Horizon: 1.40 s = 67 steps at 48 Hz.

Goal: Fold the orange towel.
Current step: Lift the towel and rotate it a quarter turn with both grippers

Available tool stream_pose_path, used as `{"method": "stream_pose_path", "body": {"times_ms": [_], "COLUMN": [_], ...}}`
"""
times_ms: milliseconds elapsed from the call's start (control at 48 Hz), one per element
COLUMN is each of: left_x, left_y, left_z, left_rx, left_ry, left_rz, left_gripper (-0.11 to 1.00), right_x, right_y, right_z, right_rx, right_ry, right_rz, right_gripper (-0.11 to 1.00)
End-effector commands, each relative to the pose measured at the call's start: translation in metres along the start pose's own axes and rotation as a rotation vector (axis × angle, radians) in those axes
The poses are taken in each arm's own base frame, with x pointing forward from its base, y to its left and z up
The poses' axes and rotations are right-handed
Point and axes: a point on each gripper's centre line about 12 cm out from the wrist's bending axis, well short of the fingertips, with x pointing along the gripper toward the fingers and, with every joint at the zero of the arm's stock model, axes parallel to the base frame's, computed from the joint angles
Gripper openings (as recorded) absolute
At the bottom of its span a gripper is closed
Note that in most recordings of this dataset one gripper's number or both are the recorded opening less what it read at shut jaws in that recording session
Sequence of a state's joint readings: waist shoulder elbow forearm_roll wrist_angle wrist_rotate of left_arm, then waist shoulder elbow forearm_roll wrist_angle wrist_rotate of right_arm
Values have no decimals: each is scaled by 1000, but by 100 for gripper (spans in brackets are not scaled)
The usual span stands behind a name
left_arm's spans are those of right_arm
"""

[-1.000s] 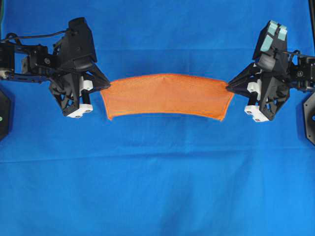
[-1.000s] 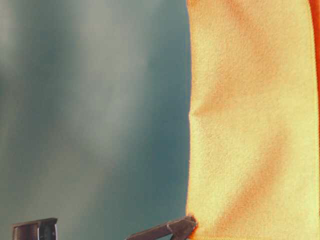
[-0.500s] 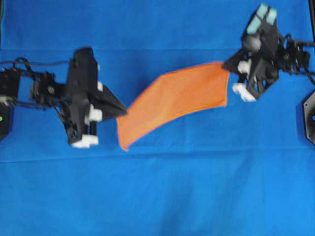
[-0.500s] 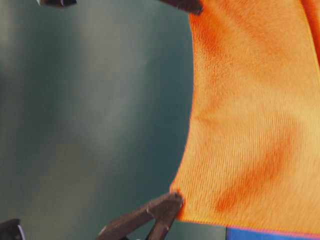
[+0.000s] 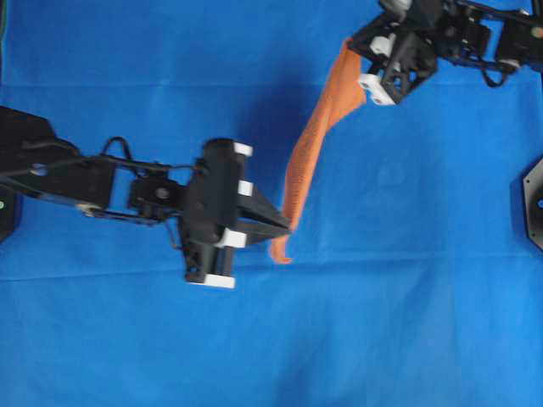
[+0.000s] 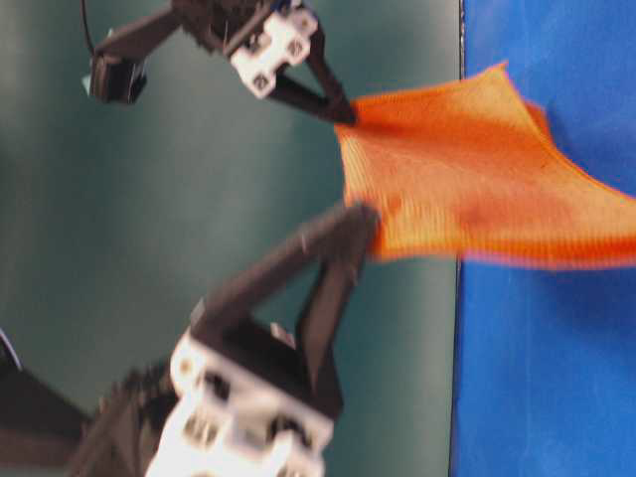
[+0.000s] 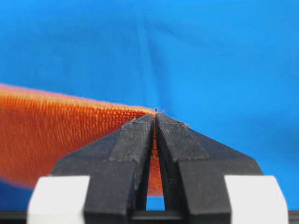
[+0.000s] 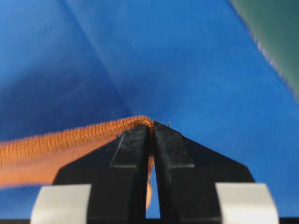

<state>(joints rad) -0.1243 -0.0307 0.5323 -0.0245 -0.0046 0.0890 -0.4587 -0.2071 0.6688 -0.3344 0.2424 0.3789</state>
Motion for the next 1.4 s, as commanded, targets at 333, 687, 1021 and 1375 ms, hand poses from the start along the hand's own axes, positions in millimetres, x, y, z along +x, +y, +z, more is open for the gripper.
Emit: {"method": "stream_pose_path", "body": {"times_ms": [333, 687, 1021, 1375], "left_x": [28, 71, 109, 85], "left_y": [-8, -8, -9, -17], "left_z": [36, 53, 45, -13], "left_rx": [111, 150, 142, 53], "left_ry": [-76, -190, -168, -40], "left_rz": [-12, 8, 4, -23], "left_gripper": [3, 3, 3, 3], "right_x": [14, -16, -28, 38], "right_y": [-13, -23, -26, -9], "right_z": [36, 6, -23, -17], "right_rx": [-10, 11, 11, -27], "right_ry": [-45, -13, 53, 53], "right_rz": [-41, -67, -84, -12], "right_gripper": [3, 3, 3, 3]}}
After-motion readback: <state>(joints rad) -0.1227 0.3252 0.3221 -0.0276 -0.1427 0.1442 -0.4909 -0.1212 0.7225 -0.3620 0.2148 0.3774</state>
